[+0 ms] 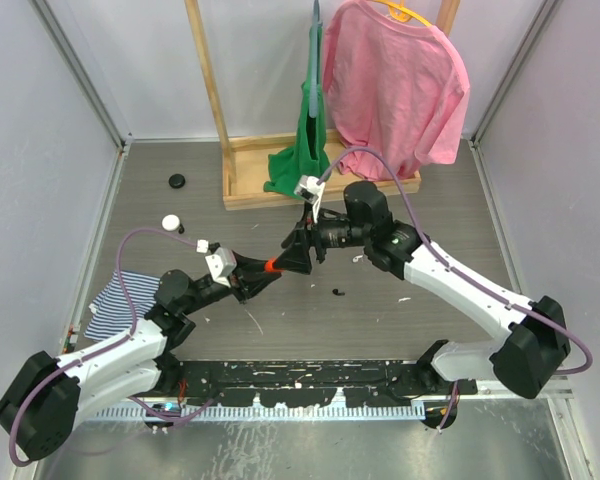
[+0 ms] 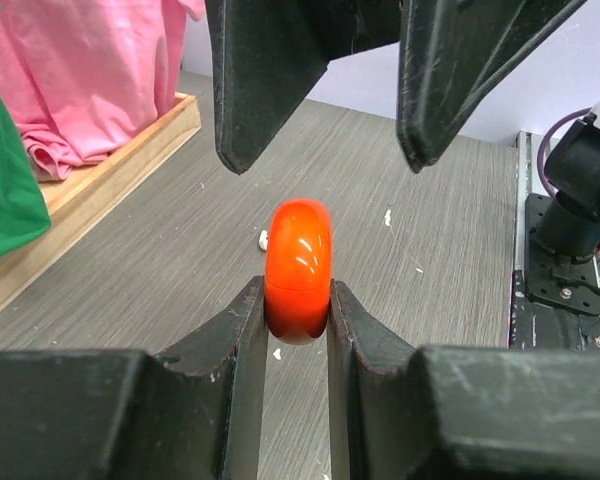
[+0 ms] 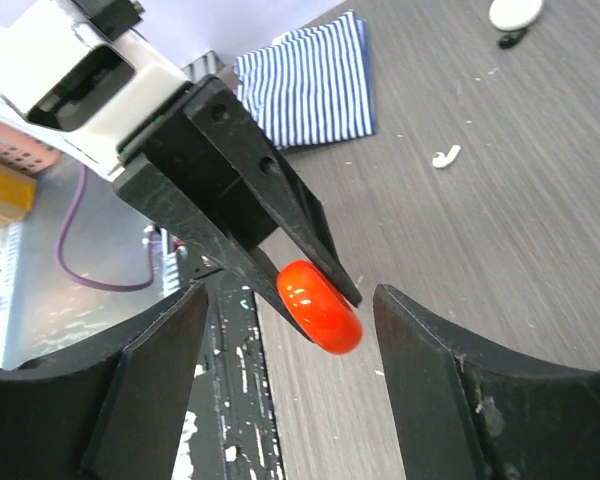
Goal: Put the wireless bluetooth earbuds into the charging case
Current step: Close the charging case, then place the charging case at the center of the board.
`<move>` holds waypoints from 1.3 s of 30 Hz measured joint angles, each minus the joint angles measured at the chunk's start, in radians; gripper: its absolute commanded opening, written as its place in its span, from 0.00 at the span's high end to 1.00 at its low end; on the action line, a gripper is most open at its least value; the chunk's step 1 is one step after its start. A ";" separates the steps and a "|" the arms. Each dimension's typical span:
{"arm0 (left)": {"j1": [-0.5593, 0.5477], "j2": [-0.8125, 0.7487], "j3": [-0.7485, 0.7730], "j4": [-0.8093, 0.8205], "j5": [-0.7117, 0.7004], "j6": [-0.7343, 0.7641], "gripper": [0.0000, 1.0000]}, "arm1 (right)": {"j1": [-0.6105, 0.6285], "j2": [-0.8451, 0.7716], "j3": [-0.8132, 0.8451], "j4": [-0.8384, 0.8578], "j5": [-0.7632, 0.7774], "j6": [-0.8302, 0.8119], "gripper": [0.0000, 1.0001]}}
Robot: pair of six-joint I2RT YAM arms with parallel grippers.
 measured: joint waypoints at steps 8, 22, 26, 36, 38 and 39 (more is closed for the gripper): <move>0.000 0.012 0.012 -0.003 0.011 0.000 1.00 | 0.000 -0.103 -0.079 -0.042 0.117 -0.148 0.25; 0.000 0.074 0.060 -0.013 0.122 -0.007 1.00 | 0.000 -0.187 -0.255 -0.070 0.051 -0.578 0.27; 0.000 0.087 0.066 -0.017 0.159 -0.015 1.00 | 0.000 -0.181 -0.260 -0.046 0.037 -0.631 0.29; 0.000 0.144 0.123 -0.075 0.126 -0.040 1.00 | 0.000 -0.194 -0.314 0.034 0.108 -0.617 0.28; 0.000 0.181 0.151 -0.095 0.092 -0.060 1.00 | 0.000 -0.222 -0.350 0.048 0.162 -0.591 0.27; 0.000 0.200 0.165 -0.107 0.069 -0.077 1.00 | 0.000 -0.241 -0.368 0.057 0.190 -0.578 0.26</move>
